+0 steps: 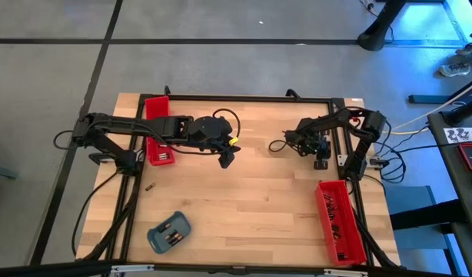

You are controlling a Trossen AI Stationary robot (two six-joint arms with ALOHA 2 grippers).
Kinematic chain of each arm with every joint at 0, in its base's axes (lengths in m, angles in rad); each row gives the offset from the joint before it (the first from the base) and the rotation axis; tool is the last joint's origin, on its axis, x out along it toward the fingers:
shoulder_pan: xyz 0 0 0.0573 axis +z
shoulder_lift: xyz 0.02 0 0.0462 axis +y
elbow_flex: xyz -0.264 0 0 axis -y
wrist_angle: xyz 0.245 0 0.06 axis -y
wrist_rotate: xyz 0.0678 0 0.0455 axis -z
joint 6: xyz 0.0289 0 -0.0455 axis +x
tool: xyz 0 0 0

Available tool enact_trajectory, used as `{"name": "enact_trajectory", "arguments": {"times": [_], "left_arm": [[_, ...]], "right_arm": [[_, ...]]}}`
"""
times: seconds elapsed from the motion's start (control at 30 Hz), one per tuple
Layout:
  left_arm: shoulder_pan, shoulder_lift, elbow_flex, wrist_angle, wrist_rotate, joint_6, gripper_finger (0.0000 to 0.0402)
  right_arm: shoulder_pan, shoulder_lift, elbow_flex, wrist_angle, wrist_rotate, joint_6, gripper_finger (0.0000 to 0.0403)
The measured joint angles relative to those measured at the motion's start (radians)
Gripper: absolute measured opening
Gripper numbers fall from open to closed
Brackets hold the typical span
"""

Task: Sort batteries
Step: Put the small black battery into the bottom red bin

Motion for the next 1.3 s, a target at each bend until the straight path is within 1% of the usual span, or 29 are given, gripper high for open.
{"name": "enact_trajectory", "arguments": {"times": [0.1,0.3,0.4,0.5,0.63,0.8,0.93,1.03,1.1,1.2,1.3], "left_arm": [[0.000,0.000,0.000,0.000,0.000,-0.004,0.0153],[0.000,0.000,0.000,0.000,0.000,-0.004,0.0153],[0.000,0.000,0.000,0.000,0.000,-0.004,0.0153],[0.000,0.000,0.000,0.000,0.000,-0.004,0.0153],[0.000,0.000,0.000,0.000,0.000,-0.004,0.0153],[0.000,0.000,0.000,0.000,0.000,-0.004,0.0153],[0.000,0.000,0.000,0.000,0.000,-0.004,0.0153],[0.000,0.000,0.000,0.000,0.000,-0.002,0.0153],[0.000,0.000,0.000,0.000,0.000,0.002,0.0153],[0.001,0.000,0.000,0.001,0.000,0.005,0.0153],[0.001,0.000,0.000,0.003,0.000,0.005,0.0153]], "right_arm": [[0.000,0.000,0.001,-0.001,0.001,0.000,0.0017],[-0.001,-0.020,0.023,-0.015,0.002,0.000,0.0017],[-0.002,-0.061,0.059,-0.021,0.008,0.000,0.0016],[-0.002,-0.108,0.090,-0.071,-0.011,0.000,0.0016],[-0.002,-0.185,0.130,-0.129,-0.029,0.000,0.0016],[-0.001,-0.328,0.166,-0.186,-0.038,0.018,0.0015],[0.002,-0.483,0.181,-0.210,-0.103,0.076,0.0015],[0.047,-0.618,0.184,-0.214,-0.149,0.120,0.0015],[0.105,-0.699,0.184,-0.234,-0.184,0.162,0.0015],[0.226,-0.805,0.186,-0.253,-0.251,0.263,0.0014],[0.374,-0.870,0.222,-0.273,-0.276,0.395,0.0014]]}}
